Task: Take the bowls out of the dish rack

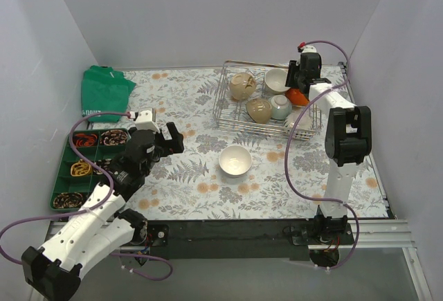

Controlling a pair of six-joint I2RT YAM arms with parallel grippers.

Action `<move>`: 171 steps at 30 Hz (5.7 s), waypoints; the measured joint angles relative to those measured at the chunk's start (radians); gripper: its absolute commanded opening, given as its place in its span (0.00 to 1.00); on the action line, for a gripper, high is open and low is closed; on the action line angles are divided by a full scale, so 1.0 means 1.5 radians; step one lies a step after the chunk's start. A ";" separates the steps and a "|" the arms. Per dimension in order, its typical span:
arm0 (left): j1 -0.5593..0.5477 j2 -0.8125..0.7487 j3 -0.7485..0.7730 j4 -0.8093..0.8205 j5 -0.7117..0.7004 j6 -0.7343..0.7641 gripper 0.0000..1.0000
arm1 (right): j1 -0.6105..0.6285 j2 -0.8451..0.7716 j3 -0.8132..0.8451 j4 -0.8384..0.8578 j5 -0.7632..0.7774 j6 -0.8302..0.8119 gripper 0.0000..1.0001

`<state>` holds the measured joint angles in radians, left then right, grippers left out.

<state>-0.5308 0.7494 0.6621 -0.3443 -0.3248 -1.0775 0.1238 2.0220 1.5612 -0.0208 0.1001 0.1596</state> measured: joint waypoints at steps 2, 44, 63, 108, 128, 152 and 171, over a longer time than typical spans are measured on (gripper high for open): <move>0.000 0.004 0.000 0.000 0.000 0.000 0.98 | -0.004 0.031 0.025 -0.002 -0.003 0.000 0.47; 0.004 0.006 0.000 0.000 0.000 0.000 0.98 | -0.004 -0.133 -0.091 0.014 0.021 -0.044 0.01; 0.004 0.091 0.037 0.029 0.200 -0.010 0.98 | 0.122 -0.492 -0.345 -0.022 0.002 -0.043 0.01; -0.312 0.502 0.346 -0.117 -0.078 -0.079 0.00 | 0.414 -0.655 -0.556 -0.042 0.044 0.016 0.61; -0.012 0.320 0.236 -0.158 -0.061 -0.067 0.00 | 0.416 -0.796 -0.658 0.079 0.061 0.020 0.94; 0.131 0.390 0.072 -0.009 0.082 -0.093 0.14 | 0.388 -0.820 -0.747 0.127 0.176 0.001 0.96; 0.133 0.363 0.082 -0.003 0.075 -0.127 0.91 | 0.375 -0.821 -0.756 0.141 0.171 0.002 0.96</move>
<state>-0.3313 1.2934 0.7856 -0.3489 -0.2123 -1.2686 0.6861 0.7910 0.4267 0.1913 0.3561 0.1623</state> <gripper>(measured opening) 0.773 0.960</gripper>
